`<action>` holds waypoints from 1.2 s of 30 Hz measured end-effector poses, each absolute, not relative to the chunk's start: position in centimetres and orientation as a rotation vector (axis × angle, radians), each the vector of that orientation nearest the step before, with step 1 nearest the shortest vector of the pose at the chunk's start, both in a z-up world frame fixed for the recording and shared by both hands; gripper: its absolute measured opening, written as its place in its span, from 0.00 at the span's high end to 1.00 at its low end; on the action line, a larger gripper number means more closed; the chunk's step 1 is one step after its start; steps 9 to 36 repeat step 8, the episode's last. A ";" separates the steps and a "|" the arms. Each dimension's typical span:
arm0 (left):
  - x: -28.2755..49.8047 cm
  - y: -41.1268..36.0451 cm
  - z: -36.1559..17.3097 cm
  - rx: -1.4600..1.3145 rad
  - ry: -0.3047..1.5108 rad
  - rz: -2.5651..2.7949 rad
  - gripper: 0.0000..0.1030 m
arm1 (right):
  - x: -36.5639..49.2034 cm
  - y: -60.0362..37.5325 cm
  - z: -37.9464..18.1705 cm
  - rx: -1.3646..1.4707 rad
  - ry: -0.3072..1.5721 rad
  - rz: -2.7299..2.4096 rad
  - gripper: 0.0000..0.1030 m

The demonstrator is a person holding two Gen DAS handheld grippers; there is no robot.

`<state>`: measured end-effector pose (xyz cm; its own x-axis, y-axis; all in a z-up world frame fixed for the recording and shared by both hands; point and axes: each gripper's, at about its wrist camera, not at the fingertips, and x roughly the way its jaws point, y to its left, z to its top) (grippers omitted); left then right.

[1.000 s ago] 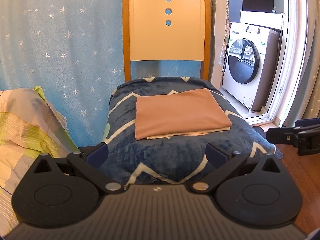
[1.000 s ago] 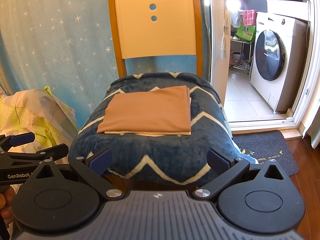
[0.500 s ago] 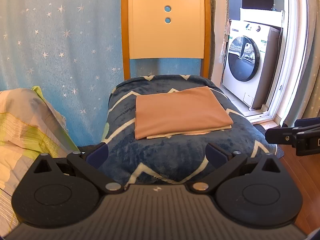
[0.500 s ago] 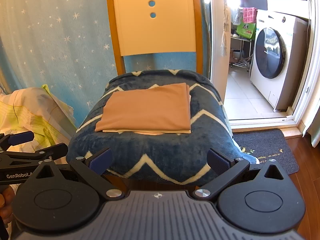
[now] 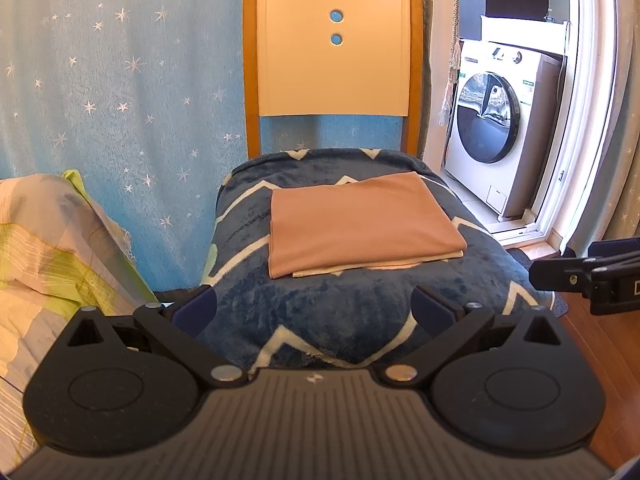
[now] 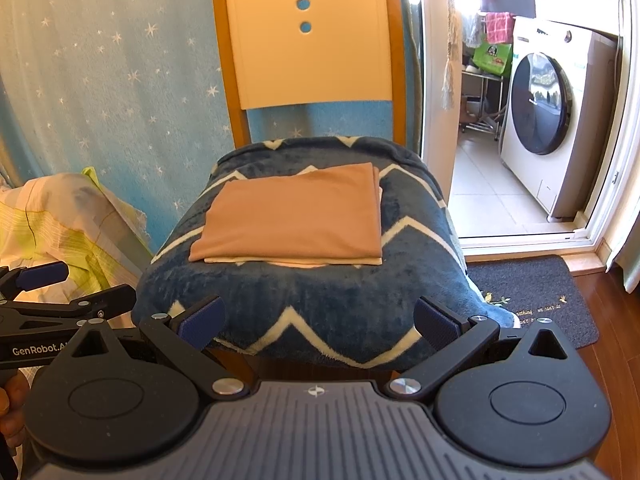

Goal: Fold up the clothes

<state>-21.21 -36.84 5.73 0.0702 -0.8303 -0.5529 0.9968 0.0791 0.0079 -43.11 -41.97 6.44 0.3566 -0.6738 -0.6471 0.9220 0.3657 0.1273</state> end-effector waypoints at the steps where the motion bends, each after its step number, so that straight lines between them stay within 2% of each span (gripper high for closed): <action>1: -21.2 -36.8 5.7 0.442 0.462 -1.442 0.01 | -43.1 -42.0 6.4 0.528 0.547 -1.093 0.00; 36: -21.4 -36.7 5.7 0.443 0.435 -1.437 0.01 | -43.1 -42.1 6.4 0.530 0.549 -1.097 0.00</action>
